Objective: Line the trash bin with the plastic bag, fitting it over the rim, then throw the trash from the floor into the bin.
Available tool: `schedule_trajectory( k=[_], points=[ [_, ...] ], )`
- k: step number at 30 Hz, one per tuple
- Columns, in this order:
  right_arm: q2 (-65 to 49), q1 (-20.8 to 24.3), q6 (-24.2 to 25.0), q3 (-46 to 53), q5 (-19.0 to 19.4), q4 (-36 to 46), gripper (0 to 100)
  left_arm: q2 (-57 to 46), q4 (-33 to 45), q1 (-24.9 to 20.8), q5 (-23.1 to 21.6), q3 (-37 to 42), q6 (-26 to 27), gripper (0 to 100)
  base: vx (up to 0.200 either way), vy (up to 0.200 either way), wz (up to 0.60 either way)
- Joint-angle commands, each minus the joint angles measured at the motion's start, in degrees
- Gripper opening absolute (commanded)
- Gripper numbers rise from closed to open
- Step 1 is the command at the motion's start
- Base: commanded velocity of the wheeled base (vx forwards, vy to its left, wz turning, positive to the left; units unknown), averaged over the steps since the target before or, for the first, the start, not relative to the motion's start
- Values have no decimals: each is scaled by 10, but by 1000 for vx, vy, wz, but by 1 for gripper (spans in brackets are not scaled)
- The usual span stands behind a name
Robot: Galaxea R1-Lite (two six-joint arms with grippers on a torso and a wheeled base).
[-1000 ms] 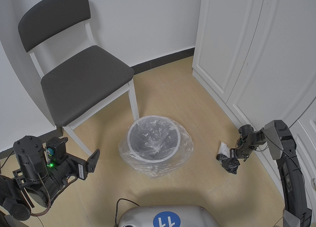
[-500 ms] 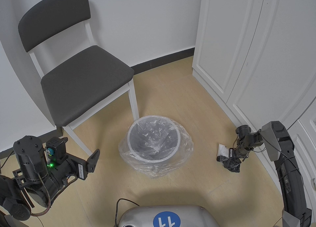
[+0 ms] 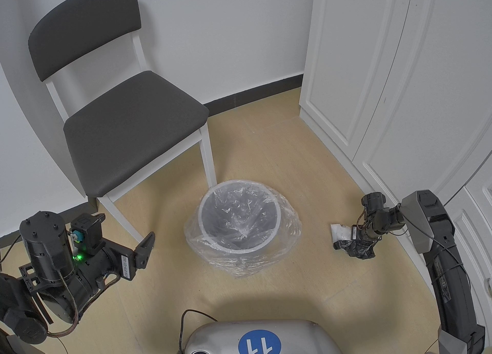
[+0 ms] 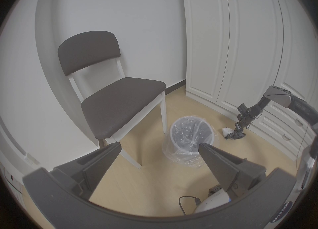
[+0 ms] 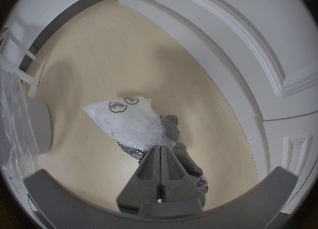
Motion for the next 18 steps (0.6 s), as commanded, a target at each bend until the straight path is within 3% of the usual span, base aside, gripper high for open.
schedule_trajectory(
  k=[1,6,18],
  points=[
    [-30,1,7,15,4,-15,0,-5,-1,0,0,0,0,100,0,0,0],
    [-61,2,24,36,11,-27,0,-6,-1,0,0,0,1,100,0,0,0],
    [-148,-1,25,129,111,-28,0,-8,-1,-1,0,0,3,100,0,0,0]
  ],
)
